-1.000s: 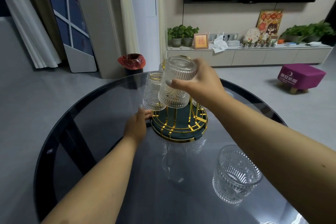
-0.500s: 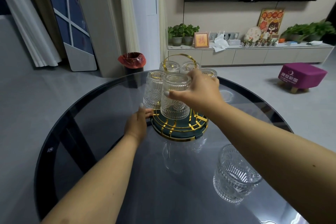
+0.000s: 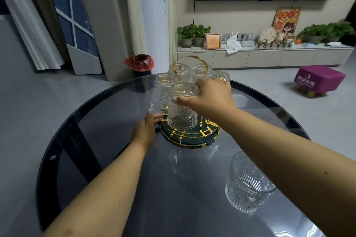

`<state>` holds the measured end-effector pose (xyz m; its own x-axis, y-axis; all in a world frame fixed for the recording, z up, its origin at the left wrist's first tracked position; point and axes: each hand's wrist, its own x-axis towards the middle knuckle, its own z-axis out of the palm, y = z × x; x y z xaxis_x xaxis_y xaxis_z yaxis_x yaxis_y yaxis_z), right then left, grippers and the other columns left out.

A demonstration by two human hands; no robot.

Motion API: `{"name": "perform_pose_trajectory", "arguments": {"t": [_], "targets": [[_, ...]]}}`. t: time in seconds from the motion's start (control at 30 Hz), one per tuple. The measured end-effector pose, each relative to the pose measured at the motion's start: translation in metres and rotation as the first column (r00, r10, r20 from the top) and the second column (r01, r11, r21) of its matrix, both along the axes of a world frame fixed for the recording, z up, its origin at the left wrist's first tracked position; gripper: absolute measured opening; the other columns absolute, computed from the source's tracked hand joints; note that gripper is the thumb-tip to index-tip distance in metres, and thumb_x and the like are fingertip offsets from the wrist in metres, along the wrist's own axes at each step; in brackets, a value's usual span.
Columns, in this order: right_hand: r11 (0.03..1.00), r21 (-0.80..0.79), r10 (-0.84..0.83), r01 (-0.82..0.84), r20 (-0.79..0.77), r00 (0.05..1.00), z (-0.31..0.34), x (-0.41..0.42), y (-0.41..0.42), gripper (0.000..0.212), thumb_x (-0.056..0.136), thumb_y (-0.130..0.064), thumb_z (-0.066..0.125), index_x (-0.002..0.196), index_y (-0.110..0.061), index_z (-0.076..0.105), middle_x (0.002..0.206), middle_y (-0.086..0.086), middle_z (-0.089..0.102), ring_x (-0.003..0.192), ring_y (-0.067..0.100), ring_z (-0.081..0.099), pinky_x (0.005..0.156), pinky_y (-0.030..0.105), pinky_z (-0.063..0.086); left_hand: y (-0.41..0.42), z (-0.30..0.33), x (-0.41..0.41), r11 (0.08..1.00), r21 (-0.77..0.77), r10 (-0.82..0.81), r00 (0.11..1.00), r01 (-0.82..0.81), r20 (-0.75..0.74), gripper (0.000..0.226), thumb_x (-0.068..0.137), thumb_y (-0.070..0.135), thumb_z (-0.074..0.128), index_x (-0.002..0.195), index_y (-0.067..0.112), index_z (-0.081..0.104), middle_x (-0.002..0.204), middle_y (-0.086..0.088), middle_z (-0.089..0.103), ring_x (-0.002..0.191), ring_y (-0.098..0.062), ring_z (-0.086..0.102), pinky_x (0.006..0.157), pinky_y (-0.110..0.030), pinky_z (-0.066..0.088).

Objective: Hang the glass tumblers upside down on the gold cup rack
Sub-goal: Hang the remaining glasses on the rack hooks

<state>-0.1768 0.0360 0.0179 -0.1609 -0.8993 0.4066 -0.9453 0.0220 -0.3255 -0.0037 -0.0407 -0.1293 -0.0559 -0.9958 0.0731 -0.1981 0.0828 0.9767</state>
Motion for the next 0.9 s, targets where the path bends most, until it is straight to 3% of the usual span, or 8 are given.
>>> {"name": "perform_pose_trajectory", "arguments": {"t": [0.2, 0.53, 0.6, 0.67, 0.73, 0.9], "targets": [[1.0, 0.01, 0.0, 0.0, -0.091, 0.996, 0.001, 0.001, -0.001, 0.07, 0.063, -0.087, 0.045, 0.055, -0.018, 0.042, 0.056, -0.005, 0.04, 0.074, 0.021, 0.043, 0.08, 0.04, 0.034, 0.001, 0.001, 0.0, 1.0, 0.011, -0.006, 1.0, 0.006, -0.003, 0.066, 0.074, 0.082, 0.017, 0.088, 0.041, 0.066, 0.112, 0.001, 0.072, 0.112, -0.019, 0.061, 0.097, -0.041, 0.04], [0.999, -0.03, 0.034, -0.039, -0.151, 0.988, 0.009, -0.002, 0.008, 0.072, 0.064, -0.089, 0.041, 0.056, -0.017, 0.043, 0.06, -0.004, 0.04, 0.073, 0.02, 0.042, 0.078, 0.039, 0.035, 0.004, 0.001, 0.002, 1.0, -0.001, -0.022, 1.0, 0.022, 0.007, 0.069, 0.073, 0.086, 0.017, 0.09, 0.042, 0.067, 0.112, 0.002, 0.072, 0.113, -0.019, 0.06, 0.102, -0.043, 0.039], [0.996, -0.081, 0.036, -0.047, -0.129, 0.991, 0.013, -0.006, 0.014, 0.076, 0.065, -0.088, 0.041, 0.064, -0.014, 0.056, 0.066, -0.002, 0.051, 0.079, 0.021, 0.048, 0.075, 0.037, 0.034, 0.004, 0.001, 0.003, 1.0, -0.006, -0.026, 1.0, 0.026, 0.011, 0.072, 0.072, 0.088, 0.016, 0.093, 0.041, 0.067, 0.113, 0.001, 0.072, 0.114, -0.019, 0.06, 0.102, -0.043, 0.038], [0.989, -0.135, 0.05, -0.061, -0.085, 0.995, 0.021, -0.011, 0.023, 0.084, 0.064, -0.087, 0.041, 0.084, -0.01, 0.069, 0.085, 0.002, 0.066, 0.089, 0.021, 0.055, 0.078, 0.036, 0.041, 0.005, 0.002, 0.002, 1.0, -0.012, -0.028, 0.999, 0.029, 0.019, 0.076, 0.073, 0.088, 0.016, 0.097, 0.038, 0.068, 0.112, 0.001, 0.072, 0.114, -0.018, 0.06, 0.101, -0.042, 0.038], [0.983, -0.163, 0.078, -0.084, -0.041, 0.996, 0.031, -0.016, 0.035, 0.087, 0.065, -0.085, 0.043, 0.097, -0.009, 0.071, 0.097, 0.004, 0.07, 0.093, 0.022, 0.059, 0.083, 0.041, 0.048, 0.004, 0.003, 0.003, 1.0, -0.011, -0.015, 1.0, 0.015, 0.025, 0.073, 0.076, 0.084, 0.015, 0.097, 0.037, 0.067, 0.112, 0.001, 0.072, 0.114, -0.018, 0.06, 0.096, -0.037, 0.037], [0.985, -0.087, 0.161, -0.15, 0.143, 0.977, 0.049, -0.027, 0.071, 0.062, 0.072, -0.072, 0.058, 0.09, -0.014, 0.073, 0.089, 0.003, 0.074, 0.083, 0.017, 0.067, 0.074, 0.043, 0.057, 0.008, 0.005, -0.002, 1.0, -0.016, 0.009, 1.0, -0.008, 0.021, 0.062, 0.09, 0.067, 0.015, 0.098, 0.033, 0.066, 0.11, -0.002, 0.07, 0.114, -0.019, 0.057, 0.093, -0.033, 0.032]]}}
